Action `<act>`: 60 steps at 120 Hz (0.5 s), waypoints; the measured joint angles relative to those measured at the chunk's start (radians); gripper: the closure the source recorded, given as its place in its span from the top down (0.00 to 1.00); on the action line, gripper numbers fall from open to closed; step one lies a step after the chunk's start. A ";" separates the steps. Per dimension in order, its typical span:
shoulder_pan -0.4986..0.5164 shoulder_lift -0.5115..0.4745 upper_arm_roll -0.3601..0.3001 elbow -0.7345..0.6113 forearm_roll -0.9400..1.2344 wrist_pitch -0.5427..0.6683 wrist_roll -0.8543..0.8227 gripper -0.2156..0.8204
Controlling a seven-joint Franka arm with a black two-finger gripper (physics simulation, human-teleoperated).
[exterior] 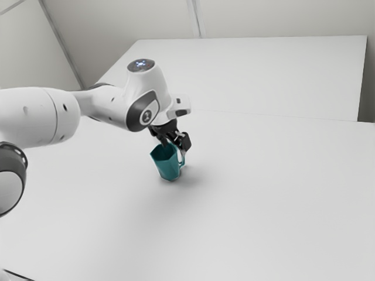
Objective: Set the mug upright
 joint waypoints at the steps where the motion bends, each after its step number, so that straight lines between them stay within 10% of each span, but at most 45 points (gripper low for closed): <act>1: 0.000 -0.003 0.000 0.000 0.000 -0.001 0.000 0.68; 60: 0.010 -0.200 0.012 0.236 0.068 -0.394 -0.004 0.78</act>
